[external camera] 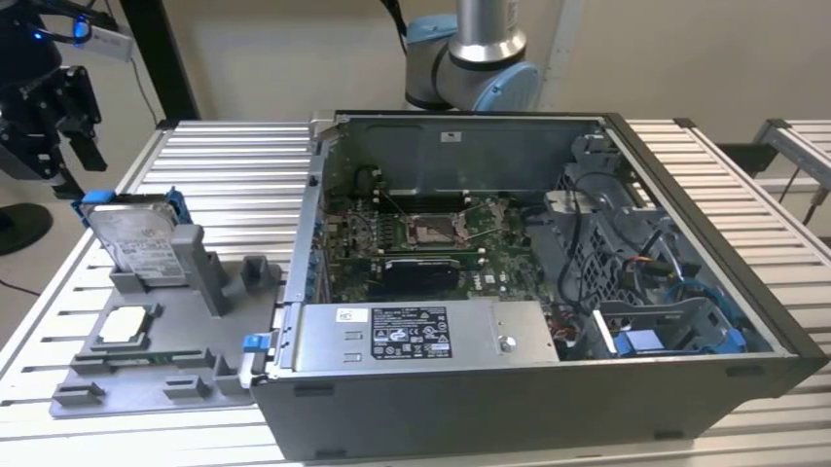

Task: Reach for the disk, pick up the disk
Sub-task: 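Pick up the disk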

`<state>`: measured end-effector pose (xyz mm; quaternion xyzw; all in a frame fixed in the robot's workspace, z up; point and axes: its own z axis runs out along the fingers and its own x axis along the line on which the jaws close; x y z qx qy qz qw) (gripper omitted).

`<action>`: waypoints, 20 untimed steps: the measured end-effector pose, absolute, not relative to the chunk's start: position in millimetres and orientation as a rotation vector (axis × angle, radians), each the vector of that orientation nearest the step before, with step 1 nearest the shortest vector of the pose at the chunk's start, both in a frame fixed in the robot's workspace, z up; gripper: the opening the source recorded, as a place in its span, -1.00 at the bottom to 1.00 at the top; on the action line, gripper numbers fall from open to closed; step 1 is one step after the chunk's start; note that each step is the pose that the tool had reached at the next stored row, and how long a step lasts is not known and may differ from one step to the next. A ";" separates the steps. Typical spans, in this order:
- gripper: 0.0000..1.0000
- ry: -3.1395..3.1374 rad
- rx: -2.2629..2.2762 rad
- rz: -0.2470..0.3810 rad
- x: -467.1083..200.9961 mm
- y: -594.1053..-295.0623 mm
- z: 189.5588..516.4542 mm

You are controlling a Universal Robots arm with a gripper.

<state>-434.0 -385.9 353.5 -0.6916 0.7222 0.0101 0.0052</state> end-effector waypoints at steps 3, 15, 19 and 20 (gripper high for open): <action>1.00 2.261 -2.165 0.032 -433.9 -385.8 351.4; 1.00 2.259 -2.170 0.034 -433.9 -385.5 333.3; 1.00 2.257 -2.174 0.035 -434.0 -385.5 328.5; 1.00 2.256 -2.175 0.035 -433.9 -385.4 327.5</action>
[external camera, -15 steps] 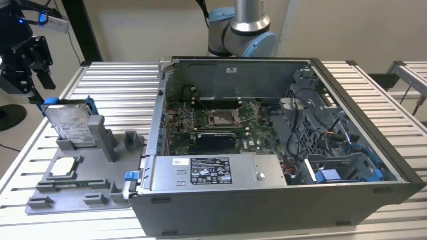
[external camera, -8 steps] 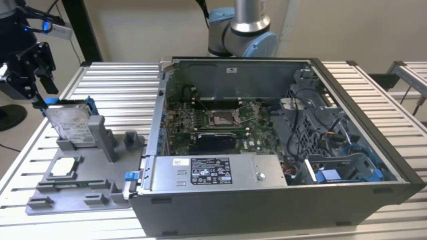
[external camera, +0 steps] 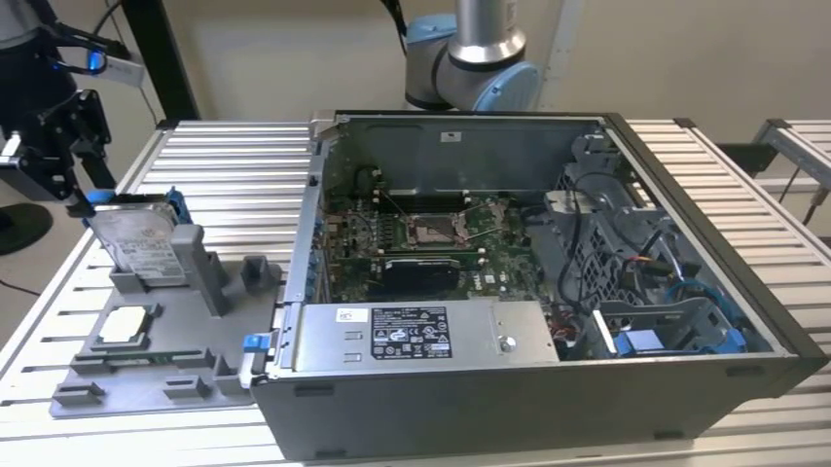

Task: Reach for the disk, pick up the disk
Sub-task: 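Pick up the disk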

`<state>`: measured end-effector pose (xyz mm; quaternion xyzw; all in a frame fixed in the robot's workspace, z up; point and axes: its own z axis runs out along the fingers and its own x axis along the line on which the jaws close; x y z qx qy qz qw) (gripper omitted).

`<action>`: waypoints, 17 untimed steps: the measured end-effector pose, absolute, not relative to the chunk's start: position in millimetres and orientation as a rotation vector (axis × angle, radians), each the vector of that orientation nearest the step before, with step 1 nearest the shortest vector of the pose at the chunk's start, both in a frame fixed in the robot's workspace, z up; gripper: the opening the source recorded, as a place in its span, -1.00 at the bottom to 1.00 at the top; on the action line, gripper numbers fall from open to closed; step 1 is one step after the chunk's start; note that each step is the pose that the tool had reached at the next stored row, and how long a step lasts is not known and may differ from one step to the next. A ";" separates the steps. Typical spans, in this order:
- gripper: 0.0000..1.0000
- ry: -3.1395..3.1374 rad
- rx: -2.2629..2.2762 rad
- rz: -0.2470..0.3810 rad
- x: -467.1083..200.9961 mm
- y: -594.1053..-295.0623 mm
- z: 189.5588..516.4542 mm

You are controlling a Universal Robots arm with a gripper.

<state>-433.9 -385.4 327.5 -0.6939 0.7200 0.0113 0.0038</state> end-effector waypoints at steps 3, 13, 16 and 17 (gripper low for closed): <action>1.00 2.254 -2.177 0.035 -433.8 -385.1 324.8; 1.00 2.249 -2.181 0.036 -431.6 -384.6 313.5; 1.00 2.248 -2.181 0.038 -431.6 -384.6 308.9; 1.00 2.248 -2.181 0.038 -431.6 -384.6 307.5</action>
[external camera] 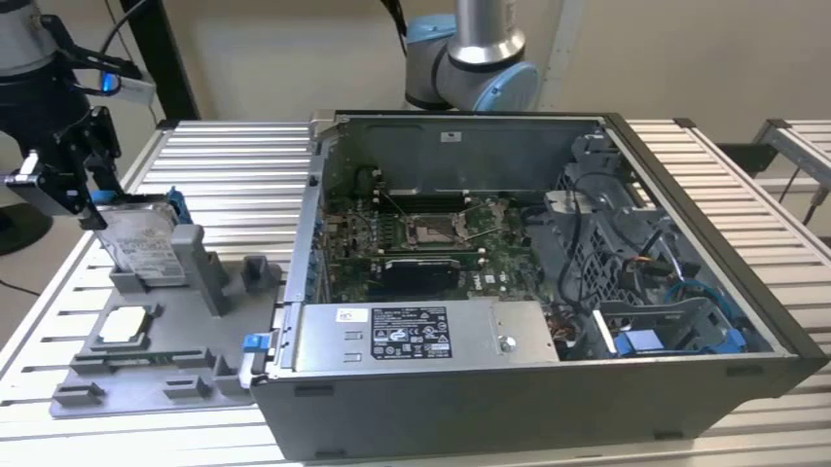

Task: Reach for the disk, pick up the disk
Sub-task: 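Pick up the disk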

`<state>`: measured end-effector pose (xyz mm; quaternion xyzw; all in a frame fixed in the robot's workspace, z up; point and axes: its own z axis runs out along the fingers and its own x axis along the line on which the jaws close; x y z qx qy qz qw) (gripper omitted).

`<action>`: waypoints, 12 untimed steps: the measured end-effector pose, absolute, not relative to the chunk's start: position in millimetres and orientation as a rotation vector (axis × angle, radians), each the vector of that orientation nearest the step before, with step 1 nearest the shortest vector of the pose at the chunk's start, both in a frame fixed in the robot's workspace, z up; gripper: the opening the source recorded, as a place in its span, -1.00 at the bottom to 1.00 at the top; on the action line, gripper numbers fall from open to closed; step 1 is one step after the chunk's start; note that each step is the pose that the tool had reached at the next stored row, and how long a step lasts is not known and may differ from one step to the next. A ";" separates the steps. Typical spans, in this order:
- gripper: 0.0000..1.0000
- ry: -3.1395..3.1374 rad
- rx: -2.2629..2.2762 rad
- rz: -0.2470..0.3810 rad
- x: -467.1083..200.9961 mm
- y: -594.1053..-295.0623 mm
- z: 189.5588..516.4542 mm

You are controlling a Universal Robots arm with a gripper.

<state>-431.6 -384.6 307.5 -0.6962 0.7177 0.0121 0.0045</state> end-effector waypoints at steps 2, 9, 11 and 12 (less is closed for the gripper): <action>1.00 2.248 -2.181 0.038 -431.6 -384.5 304.3; 1.00 2.248 -2.181 0.038 -431.6 -383.8 293.2; 1.00 2.248 -2.181 0.038 -431.6 -383.3 290.3; 1.00 2.248 -2.181 0.038 -431.6 -382.9 288.7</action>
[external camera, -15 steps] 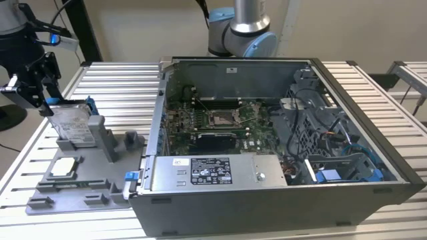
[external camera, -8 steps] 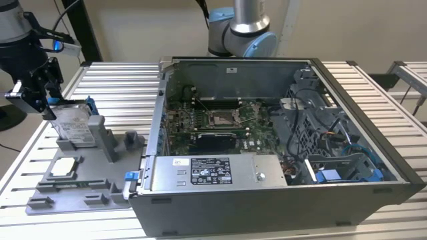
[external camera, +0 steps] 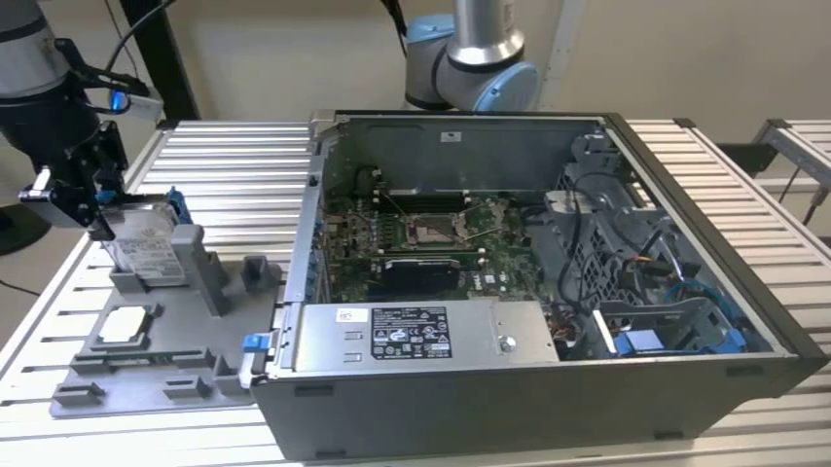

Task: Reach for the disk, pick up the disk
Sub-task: 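Pick up the disk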

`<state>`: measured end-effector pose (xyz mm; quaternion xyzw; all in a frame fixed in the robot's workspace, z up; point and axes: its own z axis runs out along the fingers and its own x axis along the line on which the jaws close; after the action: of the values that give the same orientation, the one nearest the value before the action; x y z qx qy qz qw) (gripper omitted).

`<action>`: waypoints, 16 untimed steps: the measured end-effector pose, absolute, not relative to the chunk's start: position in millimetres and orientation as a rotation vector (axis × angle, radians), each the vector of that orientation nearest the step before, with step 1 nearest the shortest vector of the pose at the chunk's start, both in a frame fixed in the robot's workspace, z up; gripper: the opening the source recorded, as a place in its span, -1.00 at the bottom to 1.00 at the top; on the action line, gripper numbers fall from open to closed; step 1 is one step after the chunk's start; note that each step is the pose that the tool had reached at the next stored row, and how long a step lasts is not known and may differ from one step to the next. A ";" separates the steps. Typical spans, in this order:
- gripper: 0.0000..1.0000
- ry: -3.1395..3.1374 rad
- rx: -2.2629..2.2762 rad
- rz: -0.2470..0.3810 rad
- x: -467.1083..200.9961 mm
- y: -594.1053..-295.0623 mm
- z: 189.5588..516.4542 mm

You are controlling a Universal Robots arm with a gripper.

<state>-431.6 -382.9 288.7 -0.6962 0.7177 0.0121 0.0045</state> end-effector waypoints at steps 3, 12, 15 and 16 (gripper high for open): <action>1.00 2.248 -2.181 0.038 -431.6 -381.6 284.5; 1.00 2.248 -2.181 0.038 -431.6 -376.5 275.8; 1.00 2.248 -2.181 0.038 -431.5 -375.3 273.1; 1.00 2.248 -2.181 0.038 -431.4 -374.9 272.2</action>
<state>-431.4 -374.9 272.2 -0.6962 0.7177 0.0121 0.0046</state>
